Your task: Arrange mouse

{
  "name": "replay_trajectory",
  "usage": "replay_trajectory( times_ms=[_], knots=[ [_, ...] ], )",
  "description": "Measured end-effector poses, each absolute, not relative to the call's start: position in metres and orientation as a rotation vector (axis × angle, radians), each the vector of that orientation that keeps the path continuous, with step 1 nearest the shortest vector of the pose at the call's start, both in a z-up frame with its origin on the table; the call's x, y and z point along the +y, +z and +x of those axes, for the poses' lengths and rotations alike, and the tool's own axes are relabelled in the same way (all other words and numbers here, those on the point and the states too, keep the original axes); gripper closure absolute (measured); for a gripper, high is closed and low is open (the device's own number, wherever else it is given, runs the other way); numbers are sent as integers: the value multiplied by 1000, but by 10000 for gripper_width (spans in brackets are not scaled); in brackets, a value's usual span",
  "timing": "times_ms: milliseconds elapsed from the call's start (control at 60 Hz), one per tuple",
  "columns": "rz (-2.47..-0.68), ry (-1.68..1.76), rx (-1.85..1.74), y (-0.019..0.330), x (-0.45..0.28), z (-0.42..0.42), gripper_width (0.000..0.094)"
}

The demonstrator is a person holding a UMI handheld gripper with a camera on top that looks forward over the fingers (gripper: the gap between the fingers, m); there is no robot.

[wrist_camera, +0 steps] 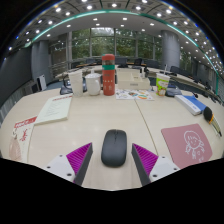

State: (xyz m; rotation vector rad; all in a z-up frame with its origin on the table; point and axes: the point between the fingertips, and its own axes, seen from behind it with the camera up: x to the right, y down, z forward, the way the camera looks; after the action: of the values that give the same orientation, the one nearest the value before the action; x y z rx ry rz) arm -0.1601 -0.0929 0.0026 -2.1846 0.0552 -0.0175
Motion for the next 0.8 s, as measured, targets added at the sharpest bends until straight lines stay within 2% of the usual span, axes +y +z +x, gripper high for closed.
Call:
replay_trajectory(
  times_ms=[117,200,483,567,733,800],
  knots=[
    [-2209,-38,71,-11,-68,-158,235],
    [-2206,-45,68,-10,-58,-155,477],
    [-2226,-37,7,-2,-64,-155,604],
    [-2169,-31,-16,35,-67,-152,604],
    [-1989,48,15,160,-82,-116,605],
    [-1945,59,45,192,-90,-82,605]
  ],
)
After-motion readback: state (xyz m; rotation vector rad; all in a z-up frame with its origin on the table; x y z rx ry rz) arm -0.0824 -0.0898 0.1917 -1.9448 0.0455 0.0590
